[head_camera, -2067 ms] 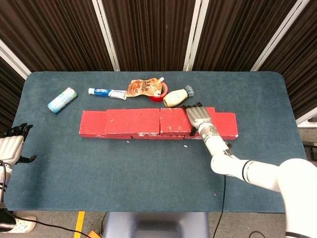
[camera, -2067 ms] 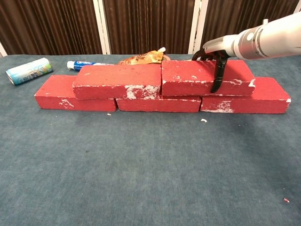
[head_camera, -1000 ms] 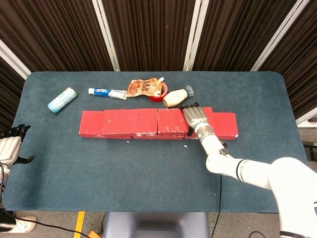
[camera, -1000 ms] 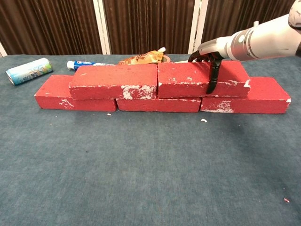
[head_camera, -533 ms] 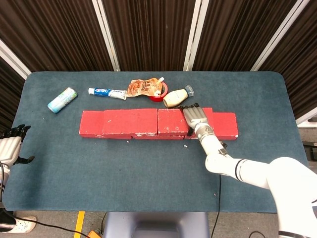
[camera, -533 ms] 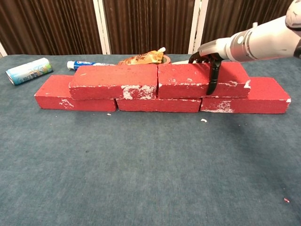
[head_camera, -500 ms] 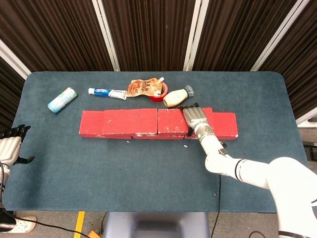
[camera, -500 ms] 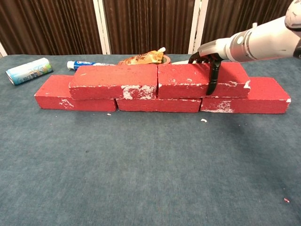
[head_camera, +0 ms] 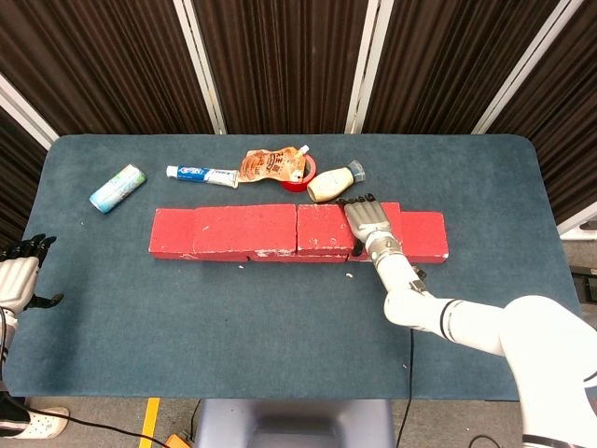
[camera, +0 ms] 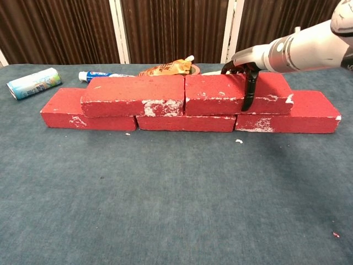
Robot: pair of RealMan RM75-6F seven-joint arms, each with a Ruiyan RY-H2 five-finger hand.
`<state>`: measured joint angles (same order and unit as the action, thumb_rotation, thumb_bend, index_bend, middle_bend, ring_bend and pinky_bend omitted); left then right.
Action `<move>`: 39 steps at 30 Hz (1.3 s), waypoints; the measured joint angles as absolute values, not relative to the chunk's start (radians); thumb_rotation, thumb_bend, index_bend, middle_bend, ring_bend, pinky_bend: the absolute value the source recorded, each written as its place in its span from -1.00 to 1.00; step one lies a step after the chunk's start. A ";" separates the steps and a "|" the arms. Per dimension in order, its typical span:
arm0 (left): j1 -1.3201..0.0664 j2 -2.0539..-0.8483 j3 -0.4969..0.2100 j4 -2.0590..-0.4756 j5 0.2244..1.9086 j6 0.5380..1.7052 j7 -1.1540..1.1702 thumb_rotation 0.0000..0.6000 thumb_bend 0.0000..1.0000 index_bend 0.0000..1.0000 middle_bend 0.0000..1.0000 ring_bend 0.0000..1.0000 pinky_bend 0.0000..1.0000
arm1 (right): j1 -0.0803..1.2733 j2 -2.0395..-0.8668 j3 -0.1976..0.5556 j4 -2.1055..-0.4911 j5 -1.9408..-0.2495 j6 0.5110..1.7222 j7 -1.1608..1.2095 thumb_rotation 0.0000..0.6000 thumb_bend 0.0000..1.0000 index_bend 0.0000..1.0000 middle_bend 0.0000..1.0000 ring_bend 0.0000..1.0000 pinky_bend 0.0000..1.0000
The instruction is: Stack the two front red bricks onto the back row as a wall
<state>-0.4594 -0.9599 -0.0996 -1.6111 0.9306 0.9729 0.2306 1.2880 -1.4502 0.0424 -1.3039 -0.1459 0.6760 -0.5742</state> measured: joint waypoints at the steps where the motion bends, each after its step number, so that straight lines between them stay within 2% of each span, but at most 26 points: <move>1: -0.459 -0.960 -0.100 -1.611 0.931 0.973 0.231 1.00 -0.56 -1.00 -1.00 -1.00 -0.96 | 1.289 -1.450 0.042 -1.304 -0.143 0.677 -0.577 1.00 -0.63 -0.57 -0.34 -0.65 -1.00; 18: -0.455 -0.958 -0.101 -1.601 0.930 0.970 0.221 1.00 -0.56 -1.00 -1.00 -1.00 -0.96 | 1.296 -1.458 0.043 -1.300 -0.111 0.687 -0.600 1.00 -0.67 -0.57 -0.46 -0.83 -1.00; 29: -0.453 -0.958 -0.101 -1.599 0.932 0.970 0.219 1.00 -0.56 -1.00 -1.00 -1.00 -0.96 | 1.298 -1.459 0.049 -1.304 -0.102 0.693 -0.612 1.00 -0.84 -0.60 -0.55 -0.90 -1.00; 39: -0.452 -0.960 -0.101 -1.594 0.930 0.969 0.220 1.00 -0.56 -1.00 -1.00 -1.00 -0.96 | 1.298 -1.461 0.052 -1.303 -0.094 0.690 -0.620 1.00 -0.88 -0.62 -0.61 -0.93 -1.00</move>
<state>-0.4518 -0.9602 -0.1006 -1.5938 0.9303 0.9685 0.2202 1.2979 -1.4610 0.0524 -1.3026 -0.0941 0.6898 -0.6198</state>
